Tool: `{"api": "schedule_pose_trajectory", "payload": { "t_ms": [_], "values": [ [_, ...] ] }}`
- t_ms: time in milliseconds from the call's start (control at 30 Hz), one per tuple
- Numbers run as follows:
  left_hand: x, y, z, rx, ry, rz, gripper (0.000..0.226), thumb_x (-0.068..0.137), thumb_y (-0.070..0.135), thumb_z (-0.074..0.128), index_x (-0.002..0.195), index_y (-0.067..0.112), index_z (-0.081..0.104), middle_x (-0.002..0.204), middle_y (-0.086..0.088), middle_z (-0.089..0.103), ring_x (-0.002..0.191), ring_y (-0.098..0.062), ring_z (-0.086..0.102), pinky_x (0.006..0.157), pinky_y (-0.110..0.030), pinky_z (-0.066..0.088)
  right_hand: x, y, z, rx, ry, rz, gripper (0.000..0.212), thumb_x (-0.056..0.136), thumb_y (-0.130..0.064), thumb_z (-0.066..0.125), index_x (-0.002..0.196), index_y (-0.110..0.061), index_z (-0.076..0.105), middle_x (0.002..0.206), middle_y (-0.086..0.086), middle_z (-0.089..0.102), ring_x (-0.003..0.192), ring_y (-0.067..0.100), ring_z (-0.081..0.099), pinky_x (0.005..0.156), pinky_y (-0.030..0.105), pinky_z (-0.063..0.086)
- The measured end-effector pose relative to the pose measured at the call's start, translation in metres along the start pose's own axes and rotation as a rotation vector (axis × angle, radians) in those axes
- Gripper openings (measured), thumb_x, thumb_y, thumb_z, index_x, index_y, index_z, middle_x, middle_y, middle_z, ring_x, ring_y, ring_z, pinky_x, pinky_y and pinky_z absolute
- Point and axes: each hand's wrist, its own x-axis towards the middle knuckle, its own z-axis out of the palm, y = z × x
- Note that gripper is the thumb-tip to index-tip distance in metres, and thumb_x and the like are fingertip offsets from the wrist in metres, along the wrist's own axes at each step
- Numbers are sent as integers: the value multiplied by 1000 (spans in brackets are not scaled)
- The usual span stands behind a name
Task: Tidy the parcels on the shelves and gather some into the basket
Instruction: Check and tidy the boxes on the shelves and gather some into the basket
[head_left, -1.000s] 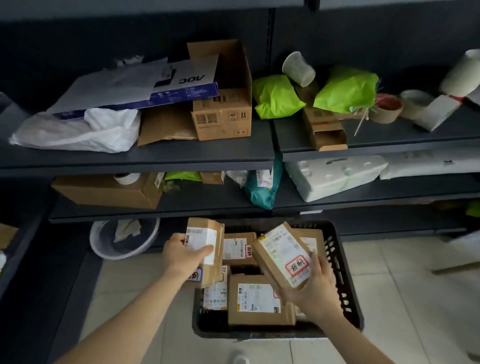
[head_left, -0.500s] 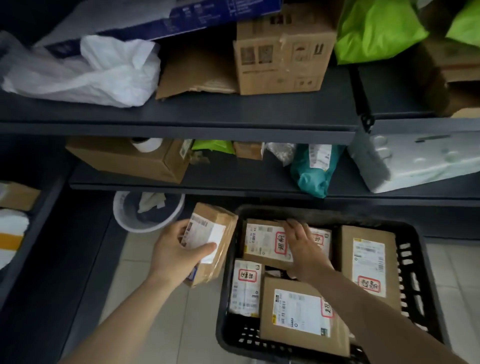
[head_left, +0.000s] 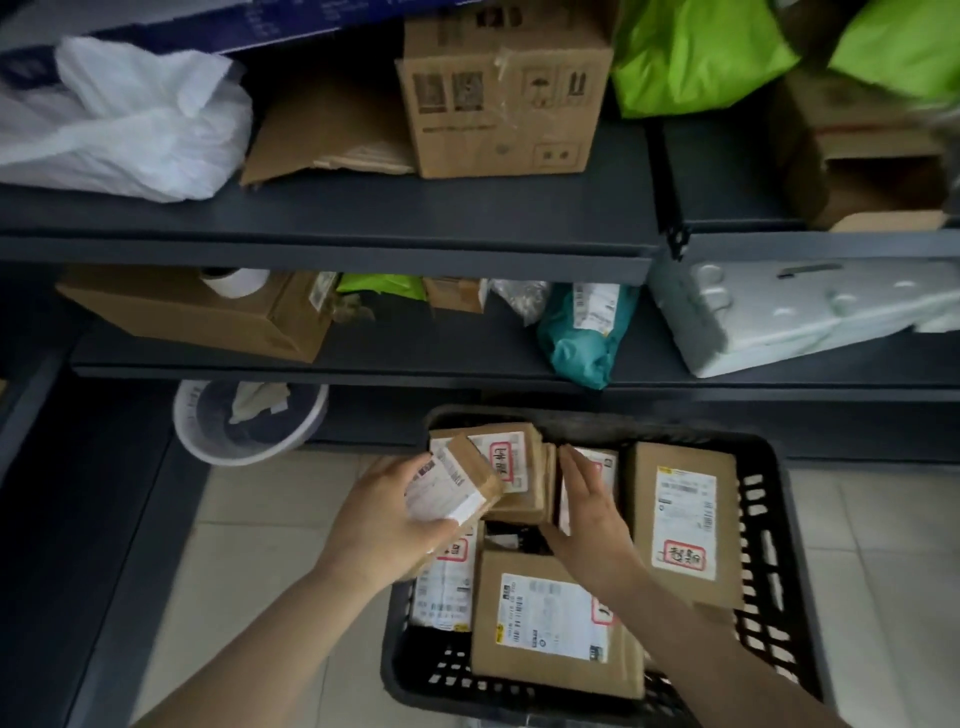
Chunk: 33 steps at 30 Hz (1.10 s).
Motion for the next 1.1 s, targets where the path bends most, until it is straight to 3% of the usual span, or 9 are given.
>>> {"api": "schedule_pose_trajectory", "payload": {
  "t_ms": [67,200,267,333,500,600,767,967,1100],
  "values": [
    [4,27,10,111,-107,103,76,73,40,71,141,26,40,135,8,48,119,-9,45,96,-22,38,-15,7,-19,114,-4,4,96,82,-14,66,151,-31,2,156,-11,8,145,12,9,114,28,21],
    [14,72,32,278,-276,303,76,78,35,71,144,27,34,144,9,43,127,-11,42,107,-30,37,-31,20,-59,189,-77,-32,103,77,-13,73,146,-47,6,154,-14,15,141,10,18,115,35,26],
    [20,89,39,315,-314,358,77,77,33,72,144,27,34,146,7,40,131,-12,38,110,-30,31,-34,26,-73,100,-129,-63,93,78,-16,74,148,-38,17,152,-14,20,140,8,20,113,22,20],
    [25,101,44,340,-341,407,79,76,34,74,144,27,35,146,6,40,132,-14,36,111,-28,28,-38,31,-79,46,-133,-78,83,79,-18,74,147,-28,27,145,-11,30,135,9,28,108,15,23],
    [36,110,49,342,-305,537,95,70,37,79,148,28,25,148,7,32,135,-12,23,110,-24,16,-54,52,-80,226,16,22,67,72,-16,79,132,-18,48,121,-10,43,113,7,49,91,23,51],
    [46,101,41,237,-198,401,105,68,34,82,150,26,17,152,4,24,140,-17,18,113,-27,14,-64,71,-80,314,184,171,67,67,-27,83,126,-20,53,111,-15,44,105,4,51,82,18,53],
    [51,75,53,246,-139,224,69,86,26,66,146,20,32,147,0,37,134,-17,34,110,-27,28,-63,86,-61,345,343,417,68,63,-30,84,121,-14,54,107,-3,49,93,9,51,66,10,39],
    [51,50,77,381,-242,209,53,97,34,46,146,20,31,151,3,32,139,-15,28,113,-28,23,-38,74,-18,349,399,527,61,71,-31,79,119,-11,48,109,0,42,92,13,45,78,27,46],
    [58,30,84,560,-264,247,54,99,37,40,149,23,23,155,6,23,144,-13,15,118,-33,15,-21,73,15,287,411,563,57,75,-28,77,118,-8,45,109,2,39,86,15,42,76,34,47]
  ]
}}
